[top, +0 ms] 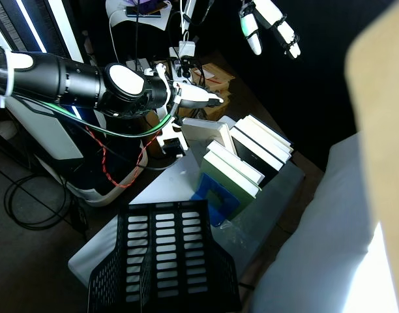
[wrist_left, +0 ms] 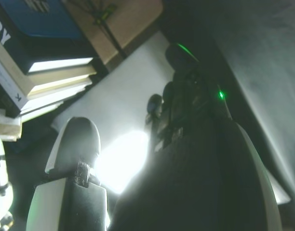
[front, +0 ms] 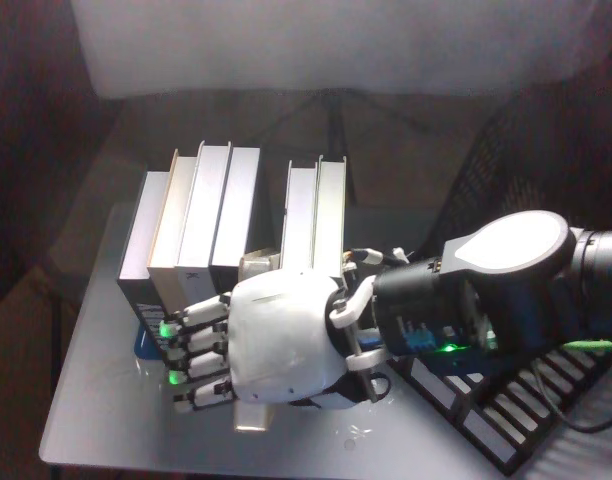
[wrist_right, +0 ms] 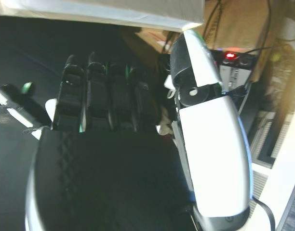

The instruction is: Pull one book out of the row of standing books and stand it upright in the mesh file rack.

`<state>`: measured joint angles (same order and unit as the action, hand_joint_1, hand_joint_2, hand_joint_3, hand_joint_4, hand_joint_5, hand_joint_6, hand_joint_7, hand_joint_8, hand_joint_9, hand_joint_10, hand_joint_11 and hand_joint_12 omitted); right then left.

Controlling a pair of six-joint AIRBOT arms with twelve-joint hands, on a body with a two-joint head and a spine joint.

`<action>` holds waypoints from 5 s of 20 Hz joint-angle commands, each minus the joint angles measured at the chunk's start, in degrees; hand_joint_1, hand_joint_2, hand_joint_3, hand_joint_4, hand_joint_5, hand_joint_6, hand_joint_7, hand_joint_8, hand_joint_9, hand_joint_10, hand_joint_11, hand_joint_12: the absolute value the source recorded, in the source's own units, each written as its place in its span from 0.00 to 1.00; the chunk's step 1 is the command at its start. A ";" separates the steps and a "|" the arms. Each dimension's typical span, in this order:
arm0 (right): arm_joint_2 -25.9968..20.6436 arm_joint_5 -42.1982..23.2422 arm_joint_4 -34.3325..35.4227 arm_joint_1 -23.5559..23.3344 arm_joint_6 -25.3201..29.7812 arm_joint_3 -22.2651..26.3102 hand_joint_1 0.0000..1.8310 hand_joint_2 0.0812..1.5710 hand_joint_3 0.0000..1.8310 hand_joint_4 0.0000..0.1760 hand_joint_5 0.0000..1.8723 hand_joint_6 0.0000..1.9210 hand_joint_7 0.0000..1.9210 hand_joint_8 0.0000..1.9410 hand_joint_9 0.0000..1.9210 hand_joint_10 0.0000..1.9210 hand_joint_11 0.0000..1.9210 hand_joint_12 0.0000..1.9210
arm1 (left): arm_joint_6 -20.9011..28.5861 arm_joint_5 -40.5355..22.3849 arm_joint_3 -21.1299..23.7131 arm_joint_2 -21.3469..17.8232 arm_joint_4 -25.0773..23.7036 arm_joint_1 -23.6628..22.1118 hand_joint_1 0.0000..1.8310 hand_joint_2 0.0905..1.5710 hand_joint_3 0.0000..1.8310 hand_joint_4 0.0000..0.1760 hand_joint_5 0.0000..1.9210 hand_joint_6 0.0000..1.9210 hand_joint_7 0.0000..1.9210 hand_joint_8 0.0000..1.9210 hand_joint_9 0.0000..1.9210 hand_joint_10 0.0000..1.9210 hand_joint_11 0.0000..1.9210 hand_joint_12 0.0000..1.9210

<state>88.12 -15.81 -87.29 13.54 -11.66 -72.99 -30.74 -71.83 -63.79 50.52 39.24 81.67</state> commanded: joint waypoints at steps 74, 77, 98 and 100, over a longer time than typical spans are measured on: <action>-1.31 2.87 19.48 8.29 -5.29 -8.93 0.74 0.72 0.00 0.00 0.44 0.60 0.52 0.49 0.40 0.72 0.20 0.89 | 2.20 2.86 -9.85 1.25 -17.23 -17.64 0.24 0.89 0.00 0.10 0.05 0.00 0.07 0.00 0.00 0.17 0.00 0.77; -1.75 2.58 20.18 8.54 -5.68 -8.84 0.75 0.72 0.00 0.00 0.44 0.60 0.52 0.51 0.41 0.73 0.21 0.91 | 2.20 3.95 -10.69 1.91 -18.69 -19.61 0.26 0.88 0.00 0.14 0.08 0.00 0.10 0.01 0.00 0.30 0.00 0.93; -8.27 1.99 23.22 6.04 -5.94 -4.46 0.75 0.71 0.00 0.00 0.44 0.59 0.53 0.47 0.44 0.72 0.20 0.91 | 2.61 2.58 -10.48 3.40 -17.60 -20.37 0.19 0.92 0.00 0.34 0.02 0.01 0.00 0.00 0.00 0.00 0.00 0.07; -9.60 1.16 23.23 5.80 -3.99 -4.24 0.75 0.71 0.00 0.00 0.43 0.60 0.53 0.47 0.44 0.73 0.20 0.91 | 2.63 2.58 -10.64 3.81 -17.60 -20.75 0.20 0.92 0.00 0.34 0.02 0.01 0.00 0.00 0.00 0.00 0.00 0.01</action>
<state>80.03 -19.18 -64.27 18.87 -14.68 -76.40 -28.40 -62.19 -74.22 54.52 20.25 61.14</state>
